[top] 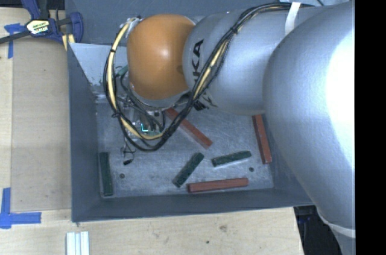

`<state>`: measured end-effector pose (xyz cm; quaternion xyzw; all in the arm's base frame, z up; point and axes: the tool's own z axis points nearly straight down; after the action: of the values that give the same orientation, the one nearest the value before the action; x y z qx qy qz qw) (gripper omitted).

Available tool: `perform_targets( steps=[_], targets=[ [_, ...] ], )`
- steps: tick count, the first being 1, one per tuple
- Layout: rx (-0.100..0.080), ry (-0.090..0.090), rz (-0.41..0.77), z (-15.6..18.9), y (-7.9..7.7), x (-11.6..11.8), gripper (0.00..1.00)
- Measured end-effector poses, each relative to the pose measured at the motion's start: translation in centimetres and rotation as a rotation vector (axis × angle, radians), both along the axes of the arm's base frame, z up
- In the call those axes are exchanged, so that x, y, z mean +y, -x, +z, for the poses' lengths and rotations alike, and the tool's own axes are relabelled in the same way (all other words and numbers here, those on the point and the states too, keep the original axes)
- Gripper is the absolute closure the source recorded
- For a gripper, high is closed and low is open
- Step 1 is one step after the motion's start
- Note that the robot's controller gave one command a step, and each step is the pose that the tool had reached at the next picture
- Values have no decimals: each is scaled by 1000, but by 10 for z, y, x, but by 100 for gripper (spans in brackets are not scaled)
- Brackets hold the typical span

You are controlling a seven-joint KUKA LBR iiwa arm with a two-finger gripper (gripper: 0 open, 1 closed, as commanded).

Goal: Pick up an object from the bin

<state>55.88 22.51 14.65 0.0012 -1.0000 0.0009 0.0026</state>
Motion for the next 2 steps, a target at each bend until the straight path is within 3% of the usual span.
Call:
perform_targets(
  steps=[1, 2],
  targets=[
    [-7, -3, -3, 4, -2, 0, 0],
    [-11, -3, 81, -10, -37, -60, 0]
  ],
)
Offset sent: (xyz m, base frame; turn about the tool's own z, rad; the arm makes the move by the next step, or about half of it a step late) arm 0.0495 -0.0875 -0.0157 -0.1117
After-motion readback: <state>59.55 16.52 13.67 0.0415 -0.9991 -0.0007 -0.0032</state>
